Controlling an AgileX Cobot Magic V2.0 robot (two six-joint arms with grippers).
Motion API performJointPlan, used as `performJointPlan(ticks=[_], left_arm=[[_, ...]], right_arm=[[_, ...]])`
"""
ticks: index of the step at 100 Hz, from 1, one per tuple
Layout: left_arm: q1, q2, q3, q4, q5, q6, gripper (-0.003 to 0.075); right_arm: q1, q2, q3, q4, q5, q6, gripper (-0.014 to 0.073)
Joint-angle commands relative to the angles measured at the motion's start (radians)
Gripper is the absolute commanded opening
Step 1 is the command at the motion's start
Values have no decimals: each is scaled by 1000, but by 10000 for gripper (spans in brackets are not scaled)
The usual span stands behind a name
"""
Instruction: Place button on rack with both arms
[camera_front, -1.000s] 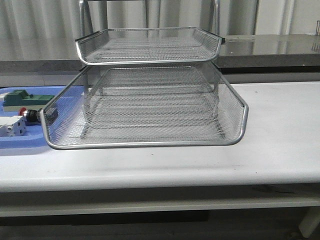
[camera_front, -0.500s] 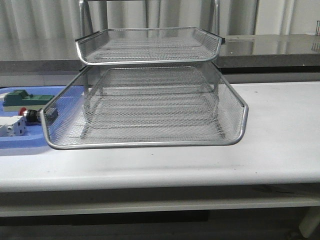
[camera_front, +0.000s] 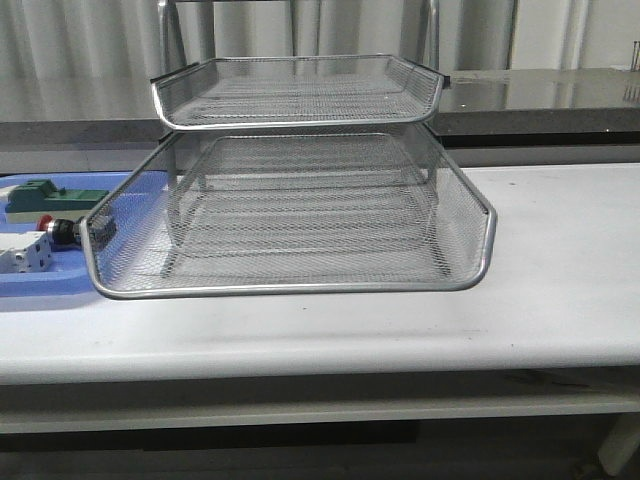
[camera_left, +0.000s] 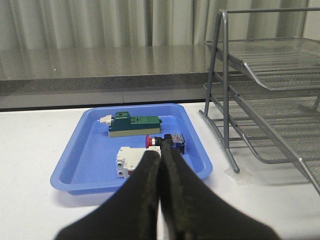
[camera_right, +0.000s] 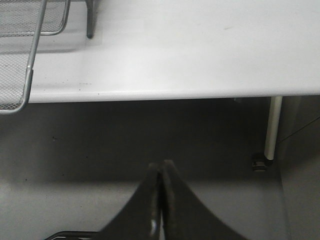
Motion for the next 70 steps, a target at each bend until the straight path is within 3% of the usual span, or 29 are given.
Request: performJointPlan(ticks=[1, 37, 70], left_arm=[[1, -34, 47, 1, -98, -10, -20], [1, -32, -10, -53, -198, -10, -20], [1, 204, -321, -98, 140, -10, -20]], right_arm=[[-3, 3, -33, -19, -61, 0, -71], [-3, 3, -33, -19, -61, 0, -71], [-3, 3, -33, -19, -61, 0, -71]])
